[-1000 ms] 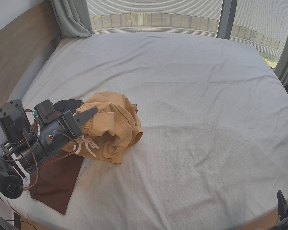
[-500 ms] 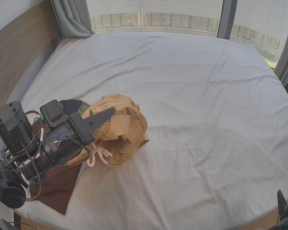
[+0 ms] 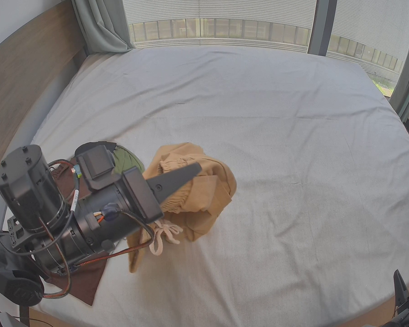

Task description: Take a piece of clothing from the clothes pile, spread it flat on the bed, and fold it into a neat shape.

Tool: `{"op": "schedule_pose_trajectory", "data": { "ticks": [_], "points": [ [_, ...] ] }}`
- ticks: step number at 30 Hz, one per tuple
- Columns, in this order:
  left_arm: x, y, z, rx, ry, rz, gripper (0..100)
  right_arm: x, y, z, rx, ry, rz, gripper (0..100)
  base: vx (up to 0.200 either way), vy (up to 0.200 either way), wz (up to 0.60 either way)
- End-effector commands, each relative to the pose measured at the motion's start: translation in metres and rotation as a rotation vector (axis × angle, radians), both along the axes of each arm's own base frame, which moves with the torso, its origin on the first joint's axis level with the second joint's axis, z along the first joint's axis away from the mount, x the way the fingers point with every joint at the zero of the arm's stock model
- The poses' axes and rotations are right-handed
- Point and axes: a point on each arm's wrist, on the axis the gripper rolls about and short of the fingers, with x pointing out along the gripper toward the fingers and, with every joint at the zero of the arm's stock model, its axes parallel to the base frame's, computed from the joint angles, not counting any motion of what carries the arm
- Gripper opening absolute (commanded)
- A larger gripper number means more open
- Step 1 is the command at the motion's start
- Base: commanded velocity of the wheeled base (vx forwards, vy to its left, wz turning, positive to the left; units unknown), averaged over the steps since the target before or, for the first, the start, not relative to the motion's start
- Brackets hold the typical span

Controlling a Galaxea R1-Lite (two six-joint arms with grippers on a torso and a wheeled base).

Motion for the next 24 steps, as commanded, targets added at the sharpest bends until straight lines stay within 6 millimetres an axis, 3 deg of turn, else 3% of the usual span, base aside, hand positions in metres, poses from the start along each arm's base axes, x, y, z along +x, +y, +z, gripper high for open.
{"op": "schedule_pose_trajectory", "data": {
  "ticks": [1, 24],
  "points": [
    [-0.004, -0.009, -0.001, 0.008, 0.008, -0.037, 0, 0.0, 0.0, -0.005, 0.0, 0.001, 0.001, 100, 0.0, 0.0, 0.0],
    [-0.01, -0.11, -0.04, 0.035, 0.044, -0.305, 0, 0.0, 0.0, -0.005, 0.001, 0.001, 0.001, 100, 0.0, 0.0, 0.0]
  ]
}}
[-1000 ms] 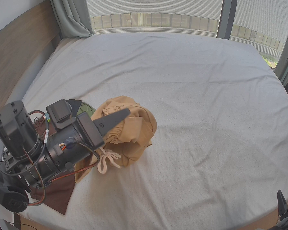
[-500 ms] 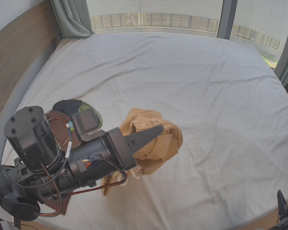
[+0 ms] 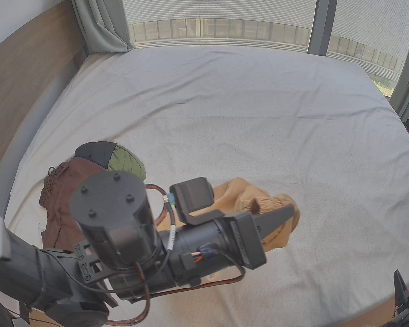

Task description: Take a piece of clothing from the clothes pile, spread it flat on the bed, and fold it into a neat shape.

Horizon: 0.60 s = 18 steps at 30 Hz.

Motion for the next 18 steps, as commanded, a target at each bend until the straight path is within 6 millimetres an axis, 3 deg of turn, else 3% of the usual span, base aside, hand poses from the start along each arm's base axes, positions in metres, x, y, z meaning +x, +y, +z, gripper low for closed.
{"op": "schedule_pose_trajectory", "data": {
  "ticks": [1, 10, 14, 17, 18],
  "points": [
    [0.002, -0.029, -0.016, -0.017, 0.013, -0.05, 0, 0.0, 0.0, -0.005, 0.0, 0.001, 0.001, 100, 0.0, 0.0, 0.0],
    [0.002, -0.044, 0.024, -0.191, -0.047, -0.078, 0, 0.0, 0.0, -0.005, 0.0, 0.001, 0.002, 100, 0.0, 0.0, 0.0],
    [-0.013, -0.039, 0.063, -0.324, -0.046, -0.126, 0, 0.0, 0.0, -0.005, 0.001, 0.001, 0.002, 100, 0.0, 0.0, 0.0],
    [-0.018, -0.037, 0.076, -0.375, -0.048, -0.142, 0, 0.0, 0.0, -0.005, 0.0, 0.001, 0.002, 100, 0.0, 0.0, 0.0],
    [-0.024, -0.033, 0.091, -0.436, -0.06, -0.16, 0, 0.0, 0.0, -0.005, 0.0, 0.001, 0.002, 100, 0.0, 0.0, 0.0]
  ]
}}
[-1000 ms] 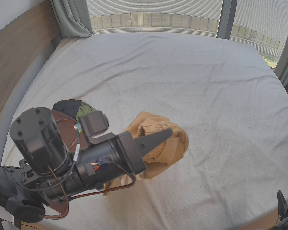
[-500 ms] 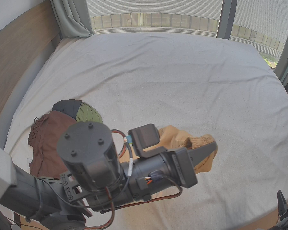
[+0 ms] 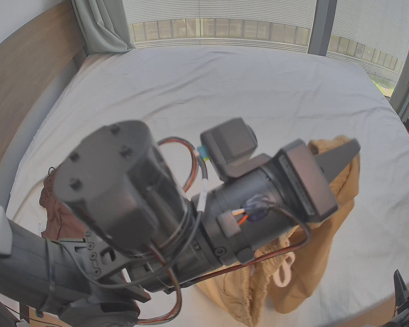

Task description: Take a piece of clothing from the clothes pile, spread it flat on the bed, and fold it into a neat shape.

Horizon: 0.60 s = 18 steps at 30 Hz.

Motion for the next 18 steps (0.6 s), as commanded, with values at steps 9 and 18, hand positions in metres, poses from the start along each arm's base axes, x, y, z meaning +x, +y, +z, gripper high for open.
{"op": "schedule_pose_trajectory", "data": {
  "ticks": [9, 18],
  "points": [
    [-0.011, 0.021, 0.053, -0.224, -0.025, -0.014, 0, 0.0, 0.0, -0.005, 0.001, 0.001, 0.0, 100, 0.0, 0.0, 0.0],
    [0.035, 0.068, -0.025, 0.066, 0.01, 0.207, 0, 0.0, 0.0, -0.005, -0.001, 0.001, -0.002, 100, 0.0, 0.0, 0.0]
  ]
}}
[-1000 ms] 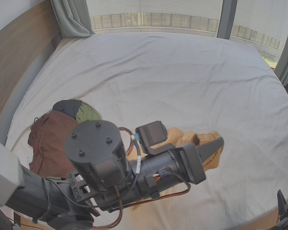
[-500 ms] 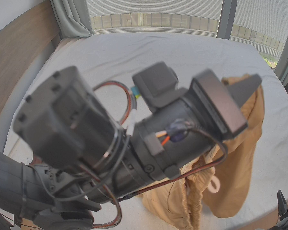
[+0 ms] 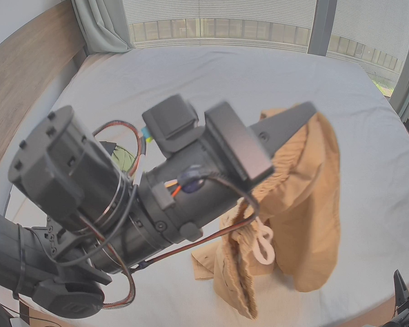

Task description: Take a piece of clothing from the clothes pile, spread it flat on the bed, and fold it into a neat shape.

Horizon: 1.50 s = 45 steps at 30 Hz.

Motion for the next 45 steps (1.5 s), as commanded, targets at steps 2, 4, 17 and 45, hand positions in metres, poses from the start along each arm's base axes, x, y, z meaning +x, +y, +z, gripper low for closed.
{"op": "schedule_pose_trajectory", "data": {
  "ticks": [2, 4, 17, 45],
  "points": [
    [0.032, 0.039, -0.055, 0.197, 0.023, 0.16, 0, 0.0, 0.0, -0.005, 0.0, 0.001, -0.001, 100, 0.0, 0.0, 0.0],
    [0.036, 0.044, -0.072, 0.237, 0.022, 0.185, 0, 0.0, 0.0, -0.005, 0.0, 0.001, -0.001, 100, 0.0, 0.0, 0.0],
    [0.05, 0.084, -0.119, 0.331, 0.103, 0.32, 0, 0.0, 0.0, -0.005, 0.0, 0.001, -0.001, 100, 0.0, 0.0, 0.0],
    [0.09, 0.144, -0.135, 0.354, 0.2, 0.625, 0, 0.0, 0.0, -0.005, -0.003, 0.001, 0.001, 100, 0.0, 0.0, 0.0]
  ]
}}
